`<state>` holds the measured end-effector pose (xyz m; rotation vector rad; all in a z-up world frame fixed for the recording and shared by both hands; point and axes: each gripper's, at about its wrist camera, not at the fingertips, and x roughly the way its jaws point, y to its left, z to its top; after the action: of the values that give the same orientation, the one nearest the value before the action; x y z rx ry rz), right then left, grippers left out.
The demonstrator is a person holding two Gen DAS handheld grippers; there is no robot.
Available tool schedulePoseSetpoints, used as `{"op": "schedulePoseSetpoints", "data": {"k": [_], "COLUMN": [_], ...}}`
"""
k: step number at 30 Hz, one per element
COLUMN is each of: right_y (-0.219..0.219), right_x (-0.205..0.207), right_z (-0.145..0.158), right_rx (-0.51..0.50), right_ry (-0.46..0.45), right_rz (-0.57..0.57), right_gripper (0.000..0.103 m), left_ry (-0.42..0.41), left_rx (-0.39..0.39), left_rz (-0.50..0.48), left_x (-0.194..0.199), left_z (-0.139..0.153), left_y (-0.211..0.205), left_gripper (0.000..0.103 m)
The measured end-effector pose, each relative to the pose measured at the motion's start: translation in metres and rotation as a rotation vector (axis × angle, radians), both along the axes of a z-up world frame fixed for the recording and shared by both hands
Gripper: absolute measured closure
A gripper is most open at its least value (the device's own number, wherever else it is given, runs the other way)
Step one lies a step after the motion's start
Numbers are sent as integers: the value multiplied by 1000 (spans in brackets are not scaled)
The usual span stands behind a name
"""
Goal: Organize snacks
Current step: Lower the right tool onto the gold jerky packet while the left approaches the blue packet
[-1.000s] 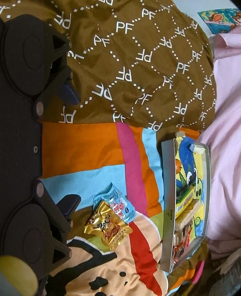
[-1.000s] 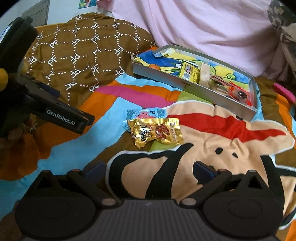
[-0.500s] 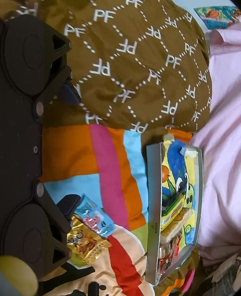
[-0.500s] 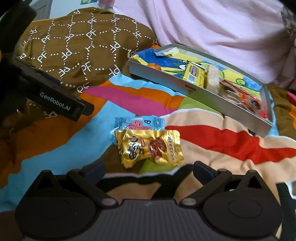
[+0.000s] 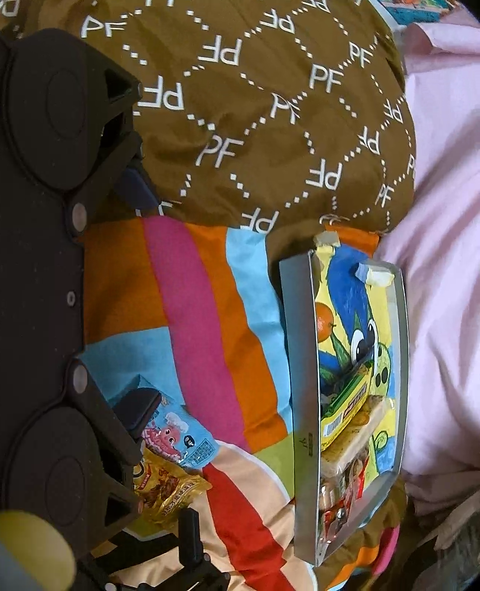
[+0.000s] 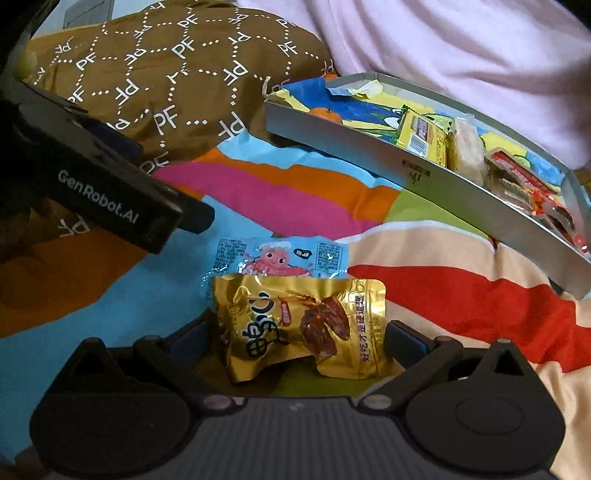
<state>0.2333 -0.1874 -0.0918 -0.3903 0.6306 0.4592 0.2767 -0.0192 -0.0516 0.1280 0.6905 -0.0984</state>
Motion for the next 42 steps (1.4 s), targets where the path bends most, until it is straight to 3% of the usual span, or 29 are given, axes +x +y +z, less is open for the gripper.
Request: {"op": "schedulePoseSetpoints", "data": {"k": [6,8,13,21,28,34,42], "right_y": [-11,-10,-11,-22,-45,-68,-81], "right_x": [3,0,-4,-18,-21,-22,-15], "right_z": [4,6,9,7,17,33,49], "right_rx": [49,35,-20,-136,-172,-84,97], "right_ry": [49,47,47,-27,11,91,113], "right_rz": [18,42,54,16,-41,-57,-87], "right_gripper": [14,22,28,29,21,18,15], "left_ry": [-2,-2,4,7,-12,-11,-33], "left_rx": [16,15,7,6,57,115,168], "left_rz": [-18,-18,-21,-95,-203,-272,-287], "left_x": [3,3,4,2,0,5,6], "left_z": [1,1,0,-6,-12,-22,-30], "left_y": [-5,-6,-11,-22,-40,-59,-70], "left_gripper": [1,1,1,1,1,1,3]}}
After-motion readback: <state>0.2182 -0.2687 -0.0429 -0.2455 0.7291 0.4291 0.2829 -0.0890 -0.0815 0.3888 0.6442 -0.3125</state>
